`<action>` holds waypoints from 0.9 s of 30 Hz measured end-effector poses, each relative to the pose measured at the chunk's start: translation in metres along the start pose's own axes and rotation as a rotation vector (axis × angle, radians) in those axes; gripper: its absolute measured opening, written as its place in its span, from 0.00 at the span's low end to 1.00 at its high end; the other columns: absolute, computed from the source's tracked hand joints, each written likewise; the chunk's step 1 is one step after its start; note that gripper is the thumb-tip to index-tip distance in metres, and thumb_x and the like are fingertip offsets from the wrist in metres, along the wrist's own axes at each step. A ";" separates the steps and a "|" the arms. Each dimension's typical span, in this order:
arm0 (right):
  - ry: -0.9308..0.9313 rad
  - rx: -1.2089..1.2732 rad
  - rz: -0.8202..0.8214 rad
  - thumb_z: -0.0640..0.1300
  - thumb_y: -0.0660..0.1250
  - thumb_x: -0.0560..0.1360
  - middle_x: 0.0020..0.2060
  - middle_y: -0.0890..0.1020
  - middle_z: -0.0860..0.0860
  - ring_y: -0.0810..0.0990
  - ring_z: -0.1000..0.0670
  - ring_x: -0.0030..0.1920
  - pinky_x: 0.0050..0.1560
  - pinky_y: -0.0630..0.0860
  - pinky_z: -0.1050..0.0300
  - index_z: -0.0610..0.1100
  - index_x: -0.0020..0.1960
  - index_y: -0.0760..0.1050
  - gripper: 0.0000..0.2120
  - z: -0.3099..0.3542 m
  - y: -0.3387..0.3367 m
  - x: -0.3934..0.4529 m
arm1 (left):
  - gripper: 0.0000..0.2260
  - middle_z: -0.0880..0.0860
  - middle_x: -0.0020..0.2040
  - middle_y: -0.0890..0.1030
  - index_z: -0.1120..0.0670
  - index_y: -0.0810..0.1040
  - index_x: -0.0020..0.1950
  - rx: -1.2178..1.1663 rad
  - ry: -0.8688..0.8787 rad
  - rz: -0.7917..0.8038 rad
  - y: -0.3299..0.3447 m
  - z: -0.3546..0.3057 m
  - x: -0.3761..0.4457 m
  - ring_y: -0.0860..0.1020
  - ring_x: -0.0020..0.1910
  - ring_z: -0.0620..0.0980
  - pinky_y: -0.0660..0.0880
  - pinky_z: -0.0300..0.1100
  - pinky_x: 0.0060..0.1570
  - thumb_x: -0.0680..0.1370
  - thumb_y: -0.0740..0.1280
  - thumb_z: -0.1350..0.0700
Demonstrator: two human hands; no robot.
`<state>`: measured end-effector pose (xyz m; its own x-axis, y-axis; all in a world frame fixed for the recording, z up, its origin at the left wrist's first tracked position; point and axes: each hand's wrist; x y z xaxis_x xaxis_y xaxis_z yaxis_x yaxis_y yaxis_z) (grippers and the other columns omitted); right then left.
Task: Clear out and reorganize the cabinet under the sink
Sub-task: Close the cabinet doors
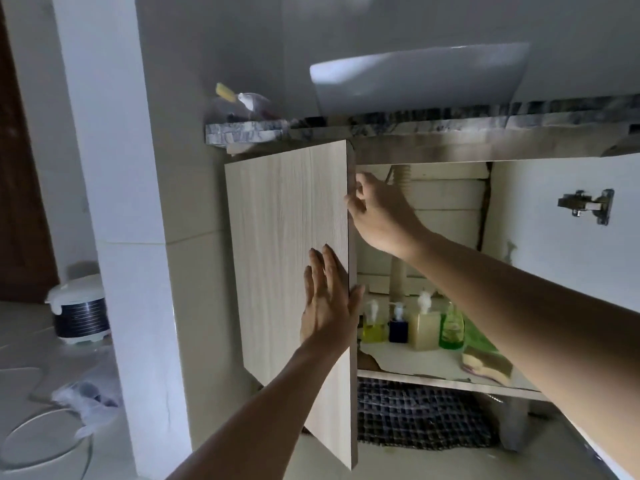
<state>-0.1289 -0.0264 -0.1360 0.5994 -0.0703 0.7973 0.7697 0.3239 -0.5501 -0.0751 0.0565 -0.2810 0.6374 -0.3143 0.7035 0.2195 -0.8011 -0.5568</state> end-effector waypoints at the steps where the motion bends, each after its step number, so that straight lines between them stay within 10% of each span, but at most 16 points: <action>1: 0.017 -0.034 0.058 0.43 0.58 0.80 0.38 0.77 0.45 0.76 0.47 0.34 0.31 0.68 0.61 0.34 0.59 0.69 0.14 -0.012 0.005 -0.004 | 0.33 0.56 0.79 0.40 0.54 0.37 0.78 -0.006 -0.012 -0.001 0.006 -0.003 0.007 0.41 0.78 0.56 0.52 0.49 0.75 0.81 0.52 0.44; 7: 0.160 -0.061 0.103 0.42 0.59 0.79 0.48 0.81 0.37 0.80 0.39 0.47 0.42 0.72 0.56 0.32 0.54 0.73 0.13 -0.061 0.030 -0.012 | 0.35 0.59 0.78 0.38 0.55 0.35 0.77 0.026 -0.018 0.011 0.041 -0.014 0.025 0.39 0.77 0.59 0.49 0.53 0.76 0.78 0.47 0.40; 13: 0.263 -0.003 0.065 0.40 0.58 0.79 0.37 0.76 0.40 0.73 0.45 0.37 0.35 0.62 0.58 0.34 0.43 0.70 0.10 -0.094 0.033 -0.002 | 0.41 0.53 0.78 0.35 0.49 0.37 0.78 0.084 0.098 0.078 0.060 0.007 0.046 0.43 0.78 0.59 0.65 0.57 0.70 0.77 0.62 0.42; 22: 0.385 0.097 -0.004 0.42 0.59 0.79 0.30 0.73 0.48 0.79 0.42 0.38 0.43 0.78 0.47 0.42 0.33 0.68 0.15 -0.148 0.056 0.022 | 0.40 0.51 0.78 0.37 0.49 0.43 0.78 0.337 0.248 0.166 0.086 0.044 0.092 0.43 0.78 0.56 0.62 0.57 0.72 0.76 0.65 0.42; 27: 0.457 0.210 -0.041 0.47 0.62 0.78 0.42 0.82 0.39 0.81 0.39 0.49 0.54 0.78 0.40 0.35 0.47 0.79 0.15 -0.181 0.074 0.039 | 0.40 0.52 0.78 0.39 0.51 0.44 0.78 0.387 0.267 0.152 0.108 0.054 0.113 0.45 0.78 0.56 0.63 0.58 0.71 0.76 0.66 0.44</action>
<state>-0.0090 -0.1758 -0.1906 0.6406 -0.4778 0.6012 0.7621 0.4918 -0.4212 0.0601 -0.0380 -0.2852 0.4835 -0.5728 0.6620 0.4290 -0.5041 -0.7495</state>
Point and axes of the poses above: each hand's wrist, its own x-axis towards the middle knuckle, its own y-axis out of the palm, z = x × y
